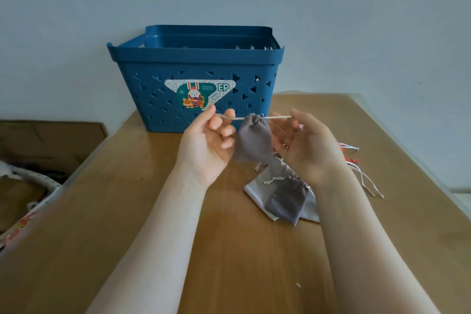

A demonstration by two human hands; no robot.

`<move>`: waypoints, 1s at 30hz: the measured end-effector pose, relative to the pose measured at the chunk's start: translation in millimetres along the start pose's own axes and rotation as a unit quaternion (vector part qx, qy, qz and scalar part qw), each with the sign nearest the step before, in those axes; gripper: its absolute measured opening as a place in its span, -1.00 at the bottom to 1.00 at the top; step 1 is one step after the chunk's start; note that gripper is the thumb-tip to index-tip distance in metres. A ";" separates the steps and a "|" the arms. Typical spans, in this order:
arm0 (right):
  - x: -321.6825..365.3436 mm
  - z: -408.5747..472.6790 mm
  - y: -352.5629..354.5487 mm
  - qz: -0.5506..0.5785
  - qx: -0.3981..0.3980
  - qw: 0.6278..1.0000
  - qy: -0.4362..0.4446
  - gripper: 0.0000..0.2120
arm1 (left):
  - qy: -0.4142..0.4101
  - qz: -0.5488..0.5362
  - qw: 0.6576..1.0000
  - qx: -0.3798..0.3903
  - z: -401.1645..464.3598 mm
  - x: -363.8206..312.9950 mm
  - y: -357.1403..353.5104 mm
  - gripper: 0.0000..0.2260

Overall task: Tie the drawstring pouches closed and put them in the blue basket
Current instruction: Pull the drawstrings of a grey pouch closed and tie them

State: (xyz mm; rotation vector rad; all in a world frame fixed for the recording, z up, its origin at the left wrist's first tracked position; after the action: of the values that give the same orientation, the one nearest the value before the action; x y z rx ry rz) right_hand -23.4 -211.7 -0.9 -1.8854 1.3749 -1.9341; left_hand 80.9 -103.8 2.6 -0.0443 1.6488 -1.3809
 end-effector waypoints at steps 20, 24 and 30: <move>10.3 -28.6 -46.9 -0.507 -0.039 0.817 0.274 -0.73 | -0.136 0.462 0.876 -0.031 -22.0 -16.5 -32.9 -0.59; 15.1 -28.7 -44.9 -0.517 -0.077 0.807 0.275 -0.79 | -0.154 0.473 0.867 0.013 -26.7 -14.6 -43.5 -0.61; 5.7 -23.8 -33.9 -0.344 -0.046 0.921 0.179 -0.77 | -0.131 0.406 0.903 0.044 -31.3 -4.9 -48.0 -0.95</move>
State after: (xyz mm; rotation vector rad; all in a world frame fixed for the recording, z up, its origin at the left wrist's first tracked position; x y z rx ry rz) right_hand -28.1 -183.4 29.6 -2.3753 0.9370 -2.6848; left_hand 38.3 -95.0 40.2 0.4475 1.1568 -0.7538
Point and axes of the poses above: each hand's wrist, its own z-axis towards the middle knuckle, its own y-axis out of the back of the hand, x = y × z, the point moved 7 cm from there along z, towards the middle knuckle, and after that the axes turned 8 degrees about -y, right-handed, at the moved point
